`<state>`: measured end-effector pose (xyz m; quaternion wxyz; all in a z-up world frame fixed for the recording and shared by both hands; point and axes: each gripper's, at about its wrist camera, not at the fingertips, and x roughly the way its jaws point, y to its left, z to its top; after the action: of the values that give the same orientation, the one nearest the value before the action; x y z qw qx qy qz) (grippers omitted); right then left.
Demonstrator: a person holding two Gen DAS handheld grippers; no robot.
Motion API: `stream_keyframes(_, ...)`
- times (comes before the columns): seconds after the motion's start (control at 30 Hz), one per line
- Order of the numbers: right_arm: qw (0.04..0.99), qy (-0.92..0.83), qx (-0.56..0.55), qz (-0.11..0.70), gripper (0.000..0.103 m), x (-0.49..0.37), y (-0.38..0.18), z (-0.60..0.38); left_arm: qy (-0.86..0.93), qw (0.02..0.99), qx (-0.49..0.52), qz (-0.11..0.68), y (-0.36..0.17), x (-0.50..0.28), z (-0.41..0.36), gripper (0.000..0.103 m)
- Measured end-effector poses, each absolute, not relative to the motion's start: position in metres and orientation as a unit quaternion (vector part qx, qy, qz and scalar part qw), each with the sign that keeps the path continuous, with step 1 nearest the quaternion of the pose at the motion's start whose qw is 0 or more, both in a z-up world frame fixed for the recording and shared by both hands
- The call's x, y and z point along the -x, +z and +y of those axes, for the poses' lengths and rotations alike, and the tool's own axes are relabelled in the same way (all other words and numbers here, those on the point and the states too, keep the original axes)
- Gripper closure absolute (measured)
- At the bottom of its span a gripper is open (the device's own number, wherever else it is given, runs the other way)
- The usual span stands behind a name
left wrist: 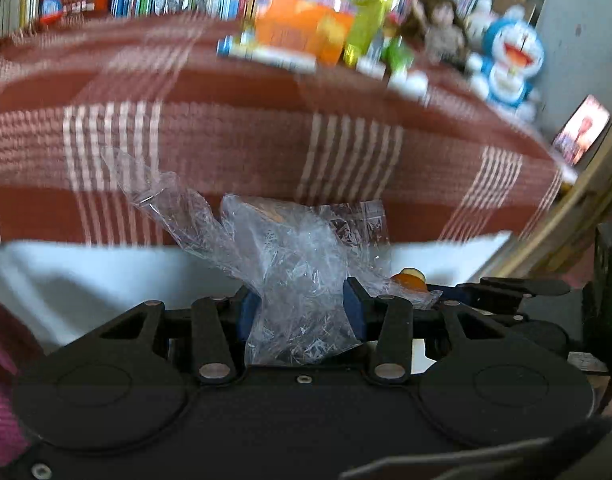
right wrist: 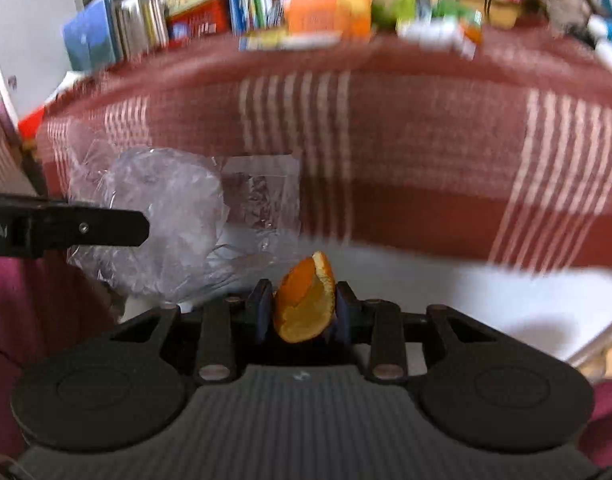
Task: Collect trash
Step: 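Carry plastic bag and orange peel down into the black bin and release both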
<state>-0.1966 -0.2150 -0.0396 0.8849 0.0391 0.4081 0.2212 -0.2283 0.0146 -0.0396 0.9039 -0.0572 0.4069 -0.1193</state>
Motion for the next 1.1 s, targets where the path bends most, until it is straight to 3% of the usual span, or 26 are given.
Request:
stream_keyframes(0.27,0.856,0.227,-0.017,0.464,0.064,0.202,-0.073,-0.204,-0.121,0.894,-0.018,0.431,-0.071,0.216,0.005,0.06)
stream_keyframes(0.67,0.838,0.23,-0.004,0.495,0.062,0.202,-0.093,-0.204,-0.141,0.839,-0.044,0.524,-0.125,0.192,0.003,0.059)
stream_keyframes(0.77,0.835,0.233,-0.001,0.498,0.057,0.201,-0.094,-0.2,-0.141,0.838,-0.042,0.525,-0.126,0.19,0.004,0.052)
stream_keyframes(0.8,0.835,0.233,-0.002,0.498,0.051,0.199,-0.094,-0.198,-0.138,0.839,-0.042,0.525,-0.127,0.19,0.005,0.049)
stream_keyframes(0.83,0.835,0.234,-0.004,0.498,0.042,0.198,-0.094,-0.196,-0.134,0.839,-0.043,0.526,-0.127,0.189,0.006,0.04)
stream_keyframes(0.93,0.836,0.238,-0.009,0.495,0.034,0.197,-0.093,-0.196,-0.123,0.843,-0.042,0.522,-0.13,0.189,0.007,0.018)
stream_keyframes(1.1,0.837,0.235,-0.009,0.494,0.031,0.196,-0.093,-0.196,-0.122,0.847,-0.035,0.517,-0.127,0.19,0.009,0.013)
